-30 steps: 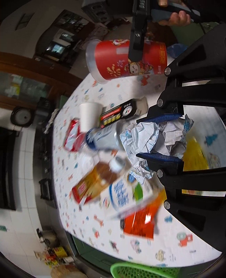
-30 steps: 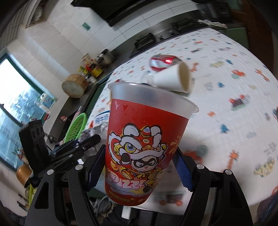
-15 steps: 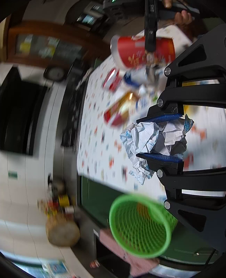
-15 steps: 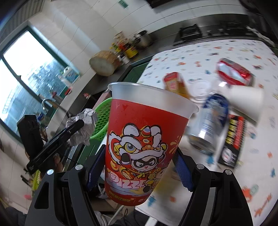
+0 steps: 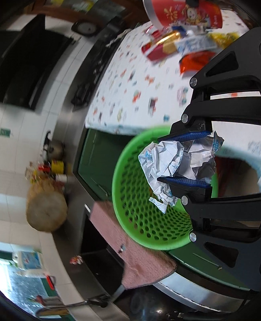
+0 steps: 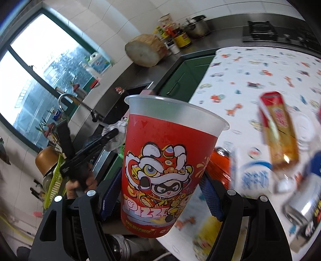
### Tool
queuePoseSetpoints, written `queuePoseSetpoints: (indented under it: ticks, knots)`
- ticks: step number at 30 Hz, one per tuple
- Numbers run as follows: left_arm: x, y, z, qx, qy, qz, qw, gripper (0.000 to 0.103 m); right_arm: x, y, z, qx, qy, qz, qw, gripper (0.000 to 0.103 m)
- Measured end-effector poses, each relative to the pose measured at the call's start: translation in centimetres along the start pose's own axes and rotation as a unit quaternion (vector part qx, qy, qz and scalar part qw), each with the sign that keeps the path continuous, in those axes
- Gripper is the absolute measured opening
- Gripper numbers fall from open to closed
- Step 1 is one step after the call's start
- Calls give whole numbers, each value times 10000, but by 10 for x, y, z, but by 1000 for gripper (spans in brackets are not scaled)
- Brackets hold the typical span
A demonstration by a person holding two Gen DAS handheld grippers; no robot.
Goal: Collect trash
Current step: 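Carry the foil and red cup to the green basket and release both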
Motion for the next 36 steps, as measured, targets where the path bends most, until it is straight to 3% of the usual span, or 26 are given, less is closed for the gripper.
queuePoseSetpoints:
  ticks: [11,15,30,36]
  knots:
    - [2,56,-59,304,449,440,9976,35,42,34,-73,31,490,198,9986,72]
    - [3,70,-64,282,453,580,9969,51,51,43,-99,30,663,269,9974,72]
    - [-17,99,-30,184,104,1008,9947,60,89,62,-185,-121,1028,362,9940,72]
    - [-32,100,-17,207,39,1079,9939,61,100,61,-221,-162,1104,120,9937,73]
Point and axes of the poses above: each gripper's, at about its wrist camera, not at the fingertips, and z roughly against the way its jaws point, y to its left, x to its top, the point moved 5 cm from there along -z, roughly the way its jaws point, and after that the axes turned 6 degrees about y, right-handed, at the moved point
